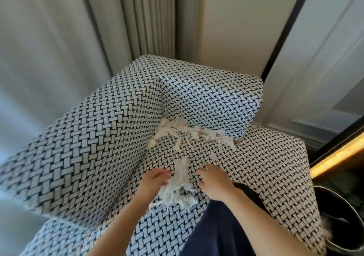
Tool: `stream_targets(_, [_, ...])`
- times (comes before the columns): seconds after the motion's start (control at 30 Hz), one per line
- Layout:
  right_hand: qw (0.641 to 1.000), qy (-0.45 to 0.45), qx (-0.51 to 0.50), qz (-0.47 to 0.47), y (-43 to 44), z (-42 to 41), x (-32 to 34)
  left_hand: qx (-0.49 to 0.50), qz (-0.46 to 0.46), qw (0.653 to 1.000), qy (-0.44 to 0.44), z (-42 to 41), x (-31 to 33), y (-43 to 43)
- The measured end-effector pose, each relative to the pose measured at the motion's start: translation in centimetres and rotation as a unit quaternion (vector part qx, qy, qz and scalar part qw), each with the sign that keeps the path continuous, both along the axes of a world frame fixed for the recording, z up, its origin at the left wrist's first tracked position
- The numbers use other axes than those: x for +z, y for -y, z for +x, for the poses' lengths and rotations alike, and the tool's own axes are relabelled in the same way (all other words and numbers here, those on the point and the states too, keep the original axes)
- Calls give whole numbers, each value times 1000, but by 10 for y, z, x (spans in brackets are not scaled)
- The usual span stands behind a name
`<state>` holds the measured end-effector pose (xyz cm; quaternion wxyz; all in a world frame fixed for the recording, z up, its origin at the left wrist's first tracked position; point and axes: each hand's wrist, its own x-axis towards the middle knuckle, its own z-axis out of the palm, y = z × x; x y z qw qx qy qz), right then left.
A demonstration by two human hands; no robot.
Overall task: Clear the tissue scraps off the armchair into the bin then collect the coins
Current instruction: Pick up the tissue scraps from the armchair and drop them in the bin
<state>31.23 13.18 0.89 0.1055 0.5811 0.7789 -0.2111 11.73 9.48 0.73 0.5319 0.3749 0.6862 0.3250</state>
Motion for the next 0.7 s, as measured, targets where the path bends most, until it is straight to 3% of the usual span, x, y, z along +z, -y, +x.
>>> stream_targets(0.13, [979, 188, 61, -51, -4, 1, -13, 3, -6, 1000, -16, -2, -13, 16])
stream_targets(0.27, [956, 260, 94, -100, -6, -6, -25, 10, 7, 1000, -25, -3, -22, 28])
stream_targets(0.5, [973, 175, 48, -142, -14, -3, -19, 26, 17, 998, -59, -7, -32, 35])
stream_targets(0.7, [992, 66, 4, -105, -10, -1, -9, 67, 31, 993, -97, -6, -40, 36])
